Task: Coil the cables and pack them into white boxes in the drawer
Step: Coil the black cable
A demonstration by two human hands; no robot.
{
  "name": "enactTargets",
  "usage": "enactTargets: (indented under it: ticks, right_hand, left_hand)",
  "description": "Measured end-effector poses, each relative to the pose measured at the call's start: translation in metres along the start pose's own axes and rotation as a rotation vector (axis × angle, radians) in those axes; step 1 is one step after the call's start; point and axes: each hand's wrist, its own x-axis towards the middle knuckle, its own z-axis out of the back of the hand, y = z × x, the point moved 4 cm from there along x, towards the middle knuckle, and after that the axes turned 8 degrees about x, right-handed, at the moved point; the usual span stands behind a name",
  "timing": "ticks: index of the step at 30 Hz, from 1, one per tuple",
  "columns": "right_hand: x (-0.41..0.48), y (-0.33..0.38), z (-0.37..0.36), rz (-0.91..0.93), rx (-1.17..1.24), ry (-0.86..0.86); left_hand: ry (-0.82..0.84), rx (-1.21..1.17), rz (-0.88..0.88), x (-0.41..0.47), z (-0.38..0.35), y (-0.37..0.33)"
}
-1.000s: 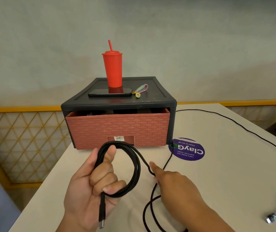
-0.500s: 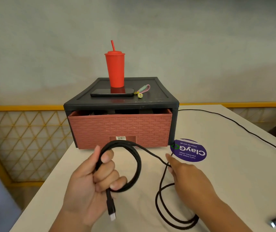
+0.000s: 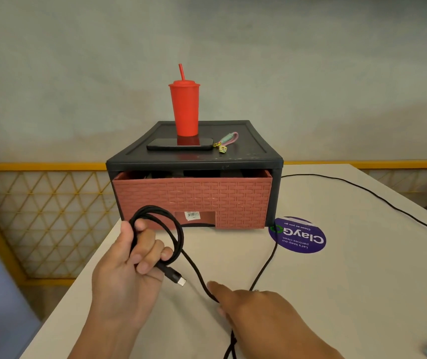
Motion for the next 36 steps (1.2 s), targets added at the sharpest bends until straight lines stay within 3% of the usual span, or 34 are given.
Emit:
enactTargets:
  ticks: [7, 9, 10, 12, 14, 16, 18, 23, 27, 32, 36]
  right_hand:
    - [0.0, -0.004, 0.003, -0.013, 0.011, -0.096]
    - [0.0, -0.008, 0.007, -0.03, 0.116, -0.165]
    - [-0.001, -0.009, 0.01, -0.025, 0.263, -0.21]
    - [-0.002, -0.012, 0.013, 0.026, 0.79, -0.295]
    - [-0.003, -0.018, 0.015, 0.08, 1.311, -0.287]
    - [-0.005, -0.019, 0.02, 0.12, 1.597, -0.259]
    - [-0.01, -0.017, 0.028, 0.123, 1.719, -0.304]
    - [-0.015, -0.014, 0.034, 0.054, 1.884, -0.42]
    - [-0.017, -0.016, 0.035, -0.076, 1.829, -0.541]
    - [-0.017, -0.022, 0.035, -0.194, 1.771, -0.567]
    - [-0.016, -0.025, 0.038, -0.178, 1.775, -0.533]
  left_hand:
    - [0.041, 0.01, 0.083, -0.005, -0.008, 0.007]
    - [0.086, -0.005, 0.138, -0.009, -0.015, 0.008]
    - [0.123, -0.02, 0.173, -0.013, -0.02, 0.01]
    - [0.233, -0.073, 0.267, -0.017, -0.026, 0.02]
    - [0.443, -0.174, 0.359, -0.021, -0.034, 0.034]
    - [0.53, -0.219, 0.403, -0.025, -0.037, 0.042]
    - [0.511, -0.158, 0.442, -0.029, -0.039, 0.049]
    - [0.377, -0.069, 0.514, -0.036, -0.043, 0.059]
    - [0.377, -0.007, 0.512, -0.045, -0.051, 0.069]
    - [0.48, 0.253, 0.306, -0.054, -0.059, 0.073]
    - [0.507, 0.5, 0.181, -0.064, -0.063, 0.07]
